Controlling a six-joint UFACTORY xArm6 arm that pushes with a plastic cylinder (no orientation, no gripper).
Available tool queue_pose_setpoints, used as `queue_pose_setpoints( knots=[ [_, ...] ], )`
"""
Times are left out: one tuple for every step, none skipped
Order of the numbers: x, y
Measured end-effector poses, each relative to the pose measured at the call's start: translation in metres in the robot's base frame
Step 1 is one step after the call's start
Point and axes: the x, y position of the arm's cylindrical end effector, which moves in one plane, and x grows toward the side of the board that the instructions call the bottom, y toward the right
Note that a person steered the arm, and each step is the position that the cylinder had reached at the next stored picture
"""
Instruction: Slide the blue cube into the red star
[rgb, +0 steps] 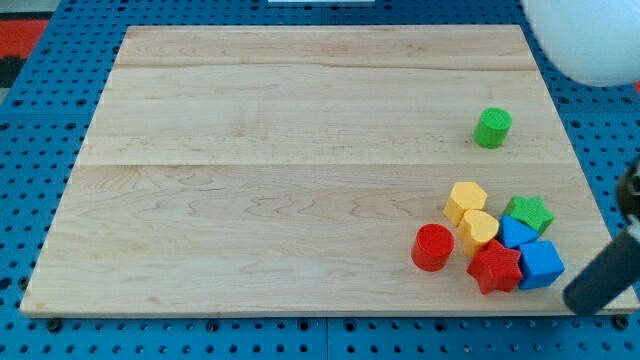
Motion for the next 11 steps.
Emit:
queue_pose_setpoints(
  knots=[
    [0.000,0.025],
    [-0.001,0.025],
    [-0.018,0.025],
    [-0.025,0.025],
    [-0.025,0.019],
    [-0.025,-0.004],
    [-0.024,-0.016],
    [-0.024,-0.021],
    [-0.024,-0.021],
    [-0.025,-0.027],
    [-0.032,-0.039]
  ],
)
